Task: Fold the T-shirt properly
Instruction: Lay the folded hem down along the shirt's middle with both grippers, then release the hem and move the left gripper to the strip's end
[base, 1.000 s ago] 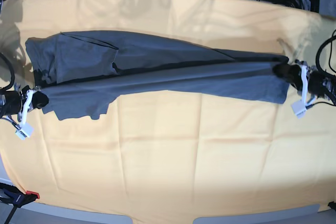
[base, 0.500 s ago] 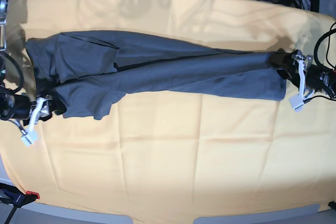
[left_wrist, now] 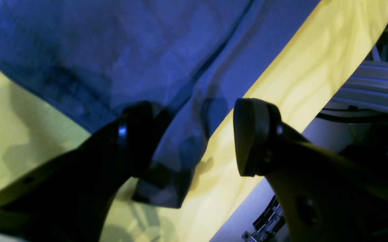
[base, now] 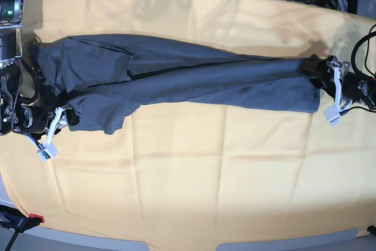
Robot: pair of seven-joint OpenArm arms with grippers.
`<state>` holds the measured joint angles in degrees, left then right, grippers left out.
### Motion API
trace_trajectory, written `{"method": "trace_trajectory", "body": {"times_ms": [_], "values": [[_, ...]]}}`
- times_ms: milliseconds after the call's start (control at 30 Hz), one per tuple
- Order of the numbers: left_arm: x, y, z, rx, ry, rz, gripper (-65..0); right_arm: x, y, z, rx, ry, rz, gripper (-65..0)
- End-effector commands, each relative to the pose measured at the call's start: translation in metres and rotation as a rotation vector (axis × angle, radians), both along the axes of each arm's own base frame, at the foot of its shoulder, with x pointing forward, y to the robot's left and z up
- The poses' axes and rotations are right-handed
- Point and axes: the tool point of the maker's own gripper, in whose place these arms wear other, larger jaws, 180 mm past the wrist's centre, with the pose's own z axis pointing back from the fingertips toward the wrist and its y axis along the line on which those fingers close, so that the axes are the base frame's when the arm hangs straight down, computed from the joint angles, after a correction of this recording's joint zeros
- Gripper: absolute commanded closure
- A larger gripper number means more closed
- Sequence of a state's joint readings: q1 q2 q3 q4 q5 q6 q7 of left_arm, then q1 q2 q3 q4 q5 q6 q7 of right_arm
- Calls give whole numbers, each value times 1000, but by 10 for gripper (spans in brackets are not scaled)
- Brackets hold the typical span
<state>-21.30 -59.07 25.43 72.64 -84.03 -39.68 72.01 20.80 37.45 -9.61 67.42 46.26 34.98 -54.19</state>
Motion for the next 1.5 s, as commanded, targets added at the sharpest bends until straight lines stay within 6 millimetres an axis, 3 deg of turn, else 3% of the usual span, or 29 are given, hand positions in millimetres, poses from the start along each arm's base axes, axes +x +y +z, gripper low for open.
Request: {"method": "trace_trajectory", "body": {"times_ms": [0, 133, 233, 300, 533, 667, 833, 967, 1200, 1467], "values": [[9, 6, 14, -4, -41, 12, -395, 14, -4, 22, 16, -64, -6, -422], [9, 2, 12, -13, -38, 8, -395, 10, 0, 13, 27, -45, -23, -422], [9, 0, 12, -16, -38, 6, -395, 3, 16, 1, 57, -24, -3, -414], [9, 0, 12, -16, -38, 6, -395, -1, 28, -5, 76, -16, 35, -374], [9, 0, 12, -16, -38, 7, -395, 13, 41, 15, 113, -91, 94, 0], [9, 1, 12, -15, -38, 7, -395, 17, 50, 33, 173, -110, 113, 0], [13, 1, 15, -16, -52, 7, -395, 2, 65, 66, 286, -103, 181, 0], [23, 1, 24, -16, -84, 7, -395, -15, 70, 85, 256, -135, 260, 0], [54, -1, 56, -30, -197, 15, -395, -63, 80, 85, 147, -119, 405, 0], [73, 5, 76, -3, -278, 22, -395, -104, 62, 82, -1, -39, 498, 0]]}}
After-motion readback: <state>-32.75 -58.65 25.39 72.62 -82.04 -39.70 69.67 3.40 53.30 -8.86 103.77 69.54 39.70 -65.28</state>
